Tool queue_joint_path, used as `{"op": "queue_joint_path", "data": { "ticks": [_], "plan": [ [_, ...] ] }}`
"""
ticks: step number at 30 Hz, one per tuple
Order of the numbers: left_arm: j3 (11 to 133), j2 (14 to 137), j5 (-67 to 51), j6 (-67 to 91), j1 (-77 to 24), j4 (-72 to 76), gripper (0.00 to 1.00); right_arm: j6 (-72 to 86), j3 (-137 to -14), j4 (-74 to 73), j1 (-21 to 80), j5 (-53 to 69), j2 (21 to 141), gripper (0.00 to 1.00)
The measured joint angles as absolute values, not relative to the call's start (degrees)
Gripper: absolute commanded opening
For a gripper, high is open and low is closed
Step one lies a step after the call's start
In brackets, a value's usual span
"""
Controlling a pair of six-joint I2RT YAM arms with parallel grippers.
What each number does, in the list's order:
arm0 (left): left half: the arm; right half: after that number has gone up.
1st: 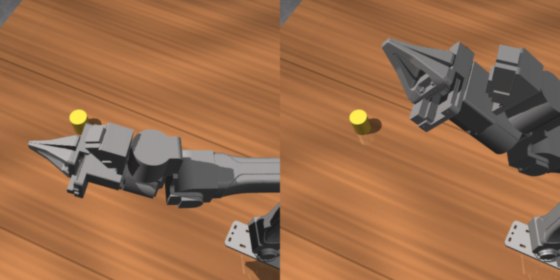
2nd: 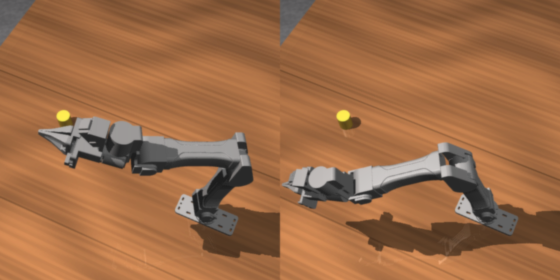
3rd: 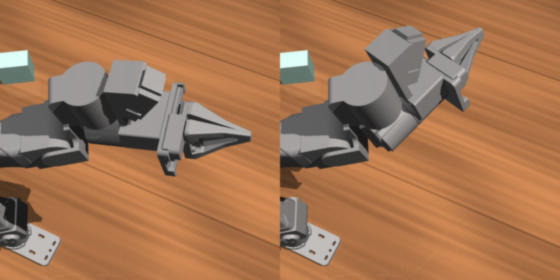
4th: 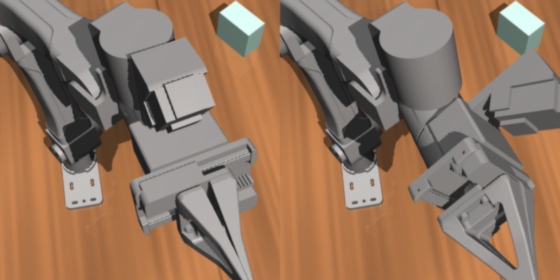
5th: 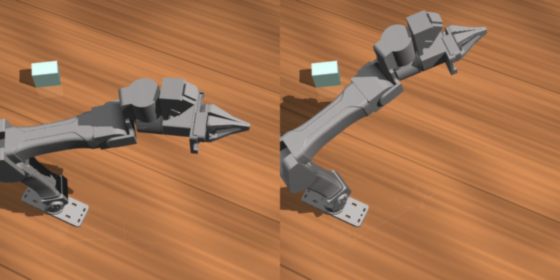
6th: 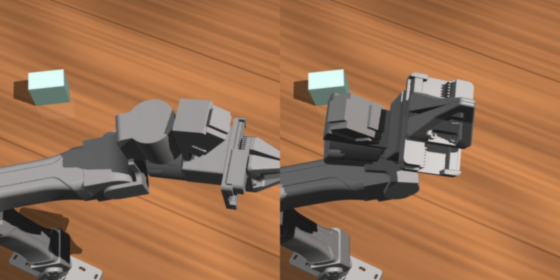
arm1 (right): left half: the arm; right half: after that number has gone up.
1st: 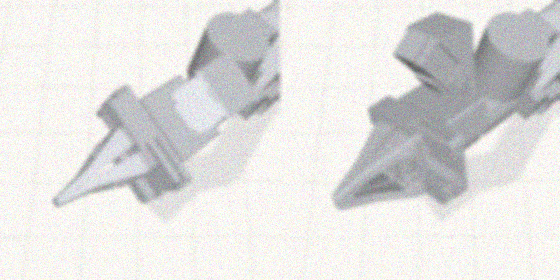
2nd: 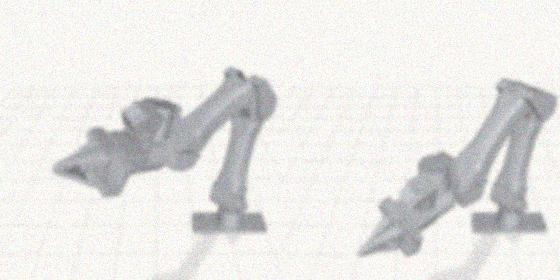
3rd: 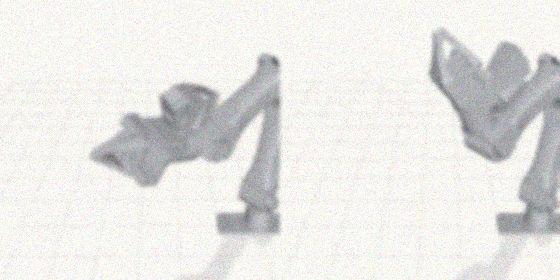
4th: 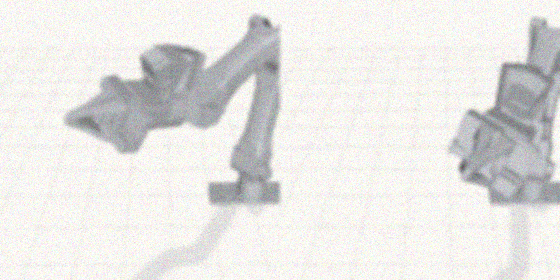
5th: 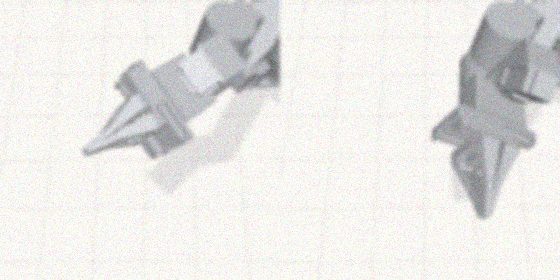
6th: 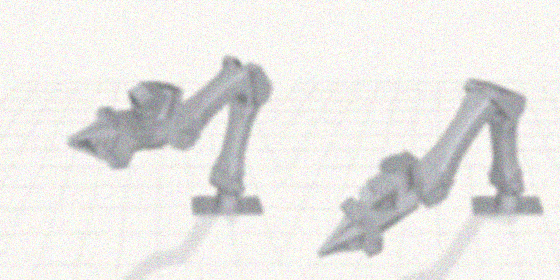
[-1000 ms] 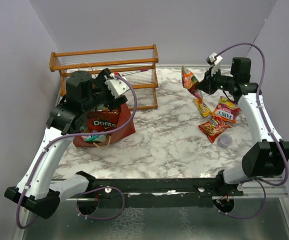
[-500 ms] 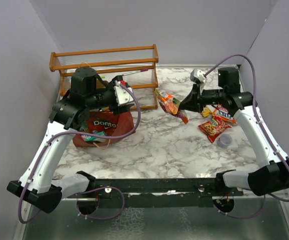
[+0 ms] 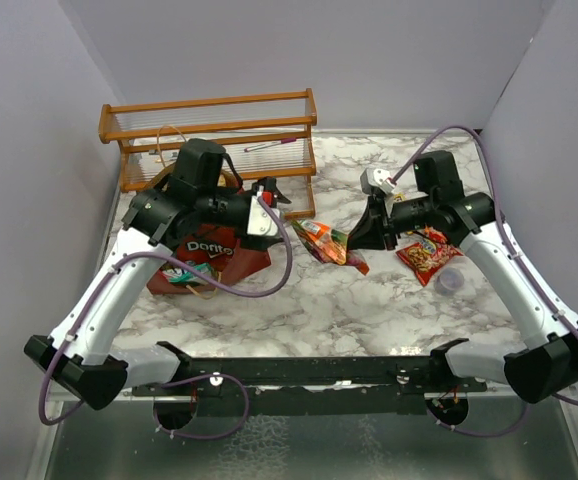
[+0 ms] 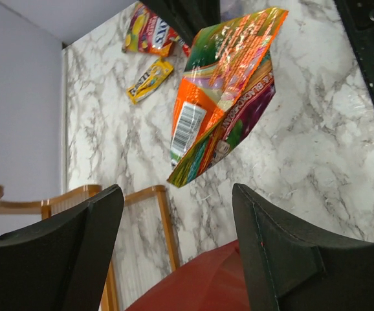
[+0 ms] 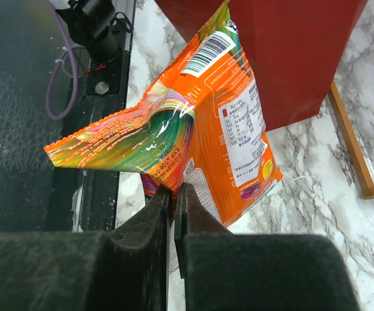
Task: Place the snacks into the paper bag
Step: Place the snack in the paper bag.
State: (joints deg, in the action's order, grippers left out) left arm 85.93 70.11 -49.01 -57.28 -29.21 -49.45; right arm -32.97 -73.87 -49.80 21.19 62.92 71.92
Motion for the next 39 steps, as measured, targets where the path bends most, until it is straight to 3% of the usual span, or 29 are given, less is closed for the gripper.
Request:
{"op": "queue_joint_path", "data": {
  "ticks": [13,22,39],
  "plan": [
    [85.5,73.5,-52.8,-60.9,-34.4,-51.6,0.73,-34.3,-68.8,-50.1,21.7,65.4,67.3,0.01],
    [83.7,75.7,-56.0,-60.6,-35.3,-49.9,0.68,-34.2,-67.4,-50.0,21.8,65.9,66.3,0.01],
    [80.5,75.8,-58.1,-60.1,-36.5,-47.9,0.36,-33.6,-66.3,-49.2,21.8,66.6,64.7,0.01]
  ]
}}
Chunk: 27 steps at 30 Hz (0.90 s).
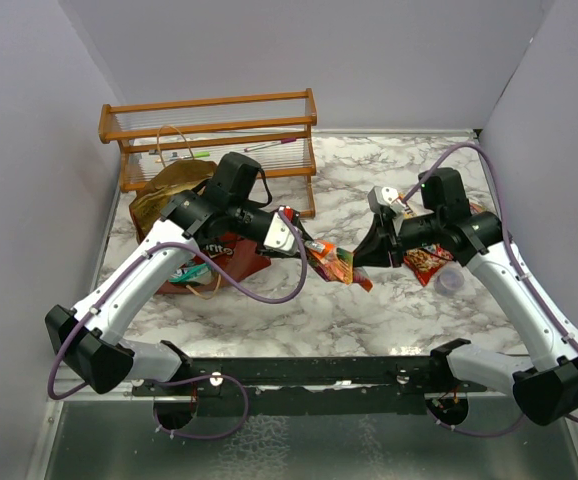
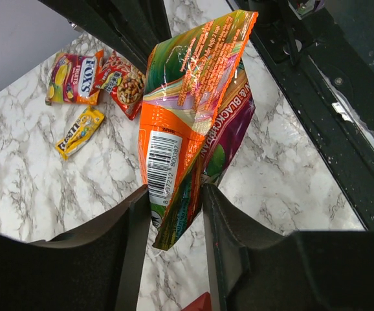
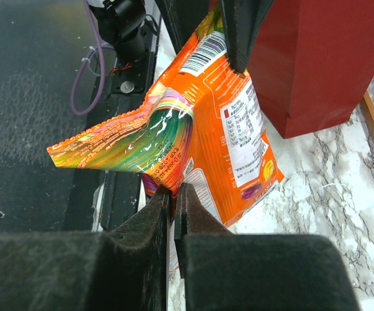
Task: Place the snacks into the paper bag
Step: Place the snack in the paper bag.
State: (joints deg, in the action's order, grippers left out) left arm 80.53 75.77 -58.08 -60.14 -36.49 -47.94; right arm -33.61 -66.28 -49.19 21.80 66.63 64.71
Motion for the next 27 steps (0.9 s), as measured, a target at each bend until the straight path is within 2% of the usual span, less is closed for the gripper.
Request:
{"op": "queue_joint_path", "data": {
  "ticks": [4,10,17,22,27],
  "plan": [
    [80.5,75.8,-58.8,-59.7,-36.5,-47.8,0.27,-33.2,-65.7,-48.7,21.8,66.6,64.4,0.01],
    [79.9,75.7,-59.2,-59.0,-36.5,-47.1,0.02,-32.6,-65.1,-47.6,21.8,66.5,64.2,0.04],
    [78.4,74.5,-58.7,-58.6,-36.5,-46.3,0.00,-31.5,-62.5,-45.1,21.8,64.9,61.7,0.33],
    [77.6,72.9,-57.3,-57.8,-36.4,-46.3,0.00,-31.1,-60.9,-44.0,21.3,62.8,59.0,0.63],
    [77.6,70.8,-56.2,-56.6,-36.1,-46.3,0.00,-30.5,-59.3,-42.5,20.8,59.4,56.7,0.81]
  ]
}}
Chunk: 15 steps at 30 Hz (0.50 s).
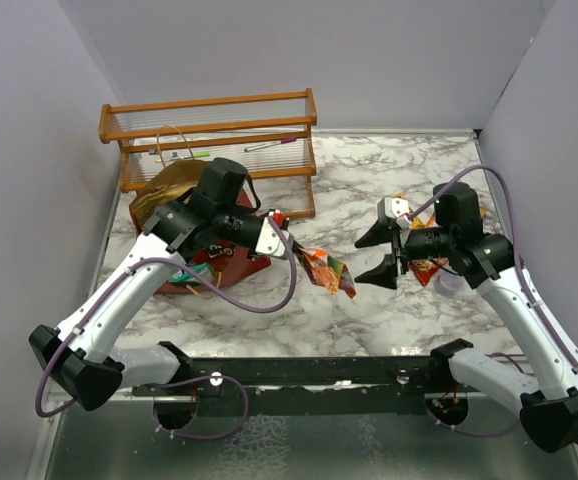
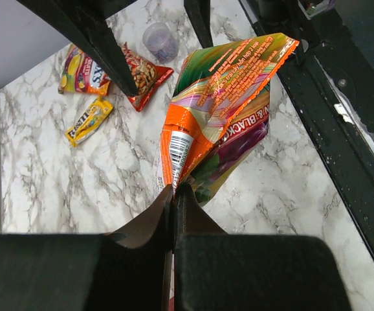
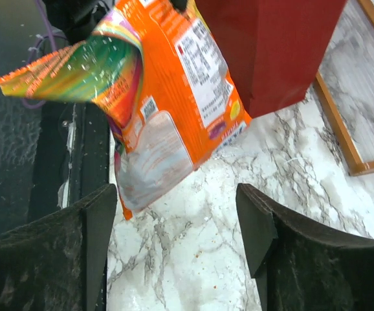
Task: Place the snacks into the paper bag
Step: Place the snack in the paper bag.
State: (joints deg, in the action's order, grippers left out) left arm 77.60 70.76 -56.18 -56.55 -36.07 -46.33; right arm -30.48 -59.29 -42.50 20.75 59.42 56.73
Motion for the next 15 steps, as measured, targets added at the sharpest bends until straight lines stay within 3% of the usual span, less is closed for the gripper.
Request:
{"op": "queue_joint_path", "data": {
  "ticks": [4,15],
  "plan": [
    [77.6,69.0,-54.7,-55.3,-35.2,-46.3,0.00,-30.3,-58.3,-41.9,20.6,56.5,55.2,0.86],
    [79.4,65.2,-47.1,-46.5,-31.0,-45.1,0.00,-30.8,-51.8,-33.6,20.5,41.0,56.4,0.87]
  ]
}}
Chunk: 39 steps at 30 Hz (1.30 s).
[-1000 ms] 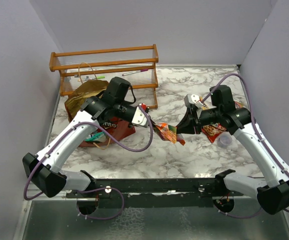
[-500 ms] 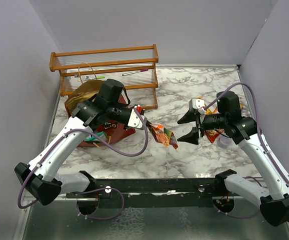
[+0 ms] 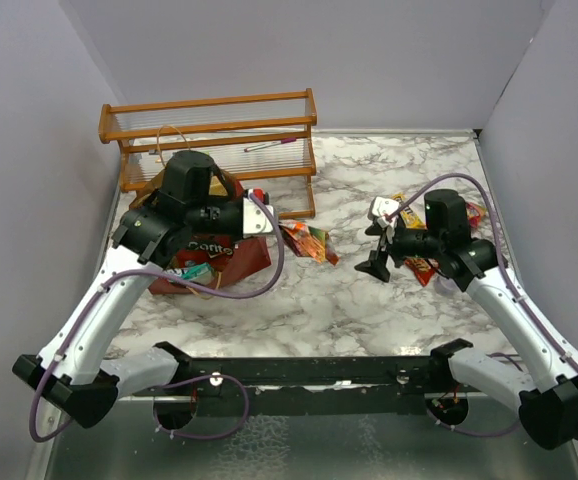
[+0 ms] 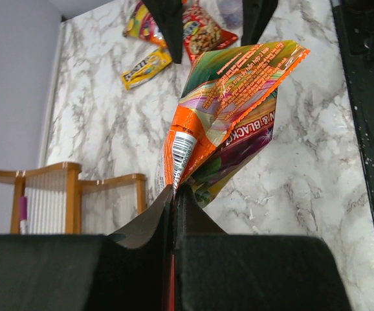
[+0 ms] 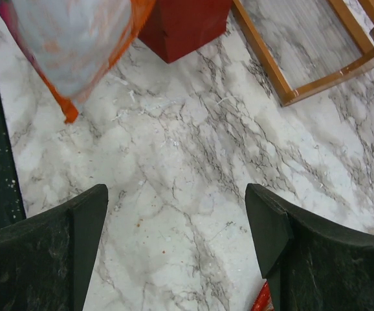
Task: Place the snacks into the paper bag
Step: Place the snack in the paper bag.
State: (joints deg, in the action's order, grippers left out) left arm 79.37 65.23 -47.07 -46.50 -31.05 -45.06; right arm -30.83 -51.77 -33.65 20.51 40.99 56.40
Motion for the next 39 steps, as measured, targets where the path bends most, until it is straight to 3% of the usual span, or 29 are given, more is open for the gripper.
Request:
{"op": "queue_joint_path", "data": {
  "ticks": [14,30,39],
  "plan": [
    [85.9,62.2,-30.7,-37.0,-25.8,-44.2,0.00,-28.1,-43.1,-23.1,20.5,29.6,55.3,0.88],
    [87.0,57.3,-5.5,-38.5,-17.5,-48.0,0.00,-27.2,-41.0,-17.8,20.5,17.0,54.5,0.88],
    [87.1,57.1,-1.2,-37.4,-14.2,-52.6,0.00,-27.2,-40.8,-17.5,20.5,15.7,54.5,0.88]
  ]
}}
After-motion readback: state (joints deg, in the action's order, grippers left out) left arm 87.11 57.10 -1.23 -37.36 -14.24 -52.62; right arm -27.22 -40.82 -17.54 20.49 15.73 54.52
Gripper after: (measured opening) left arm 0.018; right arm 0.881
